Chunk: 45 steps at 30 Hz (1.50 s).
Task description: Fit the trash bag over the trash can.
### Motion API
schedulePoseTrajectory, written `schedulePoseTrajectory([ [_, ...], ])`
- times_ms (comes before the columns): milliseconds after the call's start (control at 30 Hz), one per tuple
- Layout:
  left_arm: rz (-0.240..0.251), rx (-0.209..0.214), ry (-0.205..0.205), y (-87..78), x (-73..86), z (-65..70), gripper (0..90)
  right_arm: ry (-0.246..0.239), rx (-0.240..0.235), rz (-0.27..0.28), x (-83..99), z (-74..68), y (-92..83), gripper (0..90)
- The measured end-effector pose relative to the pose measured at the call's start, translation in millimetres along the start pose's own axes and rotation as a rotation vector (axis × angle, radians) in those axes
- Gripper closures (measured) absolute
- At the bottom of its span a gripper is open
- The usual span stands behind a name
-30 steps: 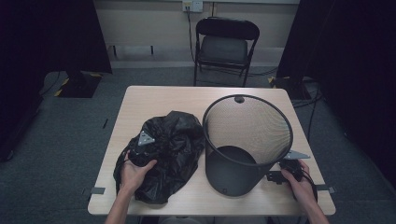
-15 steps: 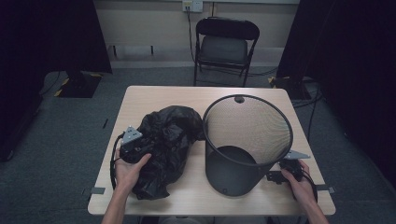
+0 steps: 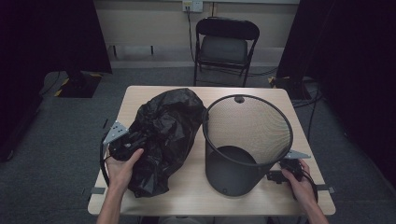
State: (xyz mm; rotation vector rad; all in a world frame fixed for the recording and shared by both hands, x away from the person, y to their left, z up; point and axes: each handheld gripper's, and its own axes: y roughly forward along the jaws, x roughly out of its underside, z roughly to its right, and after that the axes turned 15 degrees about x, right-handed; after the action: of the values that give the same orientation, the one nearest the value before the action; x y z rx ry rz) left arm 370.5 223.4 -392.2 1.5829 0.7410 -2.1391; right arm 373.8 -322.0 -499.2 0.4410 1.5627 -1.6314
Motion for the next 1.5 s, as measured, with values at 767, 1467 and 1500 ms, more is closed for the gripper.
schedulePoseTrajectory([
  [767, 0.191, 0.082, 0.148, -36.3, -52.1, 41.9, 72.8, 0.009, -0.026, 0.0, 1.9, 4.5, -2.3, 12.3],
  [1467, 0.298, 0.26, 0.213, -51.7, -85.1, 75.9, 72.4, 0.013, 0.017, -0.008, 4.2, 10.9, -2.6, 12.0],
  [1500, 0.3, 0.27, 0.217, -50.9, -87.1, 78.2, 72.4, 0.014, 0.017, -0.007, 4.3, 10.8, -2.6, 12.0],
])
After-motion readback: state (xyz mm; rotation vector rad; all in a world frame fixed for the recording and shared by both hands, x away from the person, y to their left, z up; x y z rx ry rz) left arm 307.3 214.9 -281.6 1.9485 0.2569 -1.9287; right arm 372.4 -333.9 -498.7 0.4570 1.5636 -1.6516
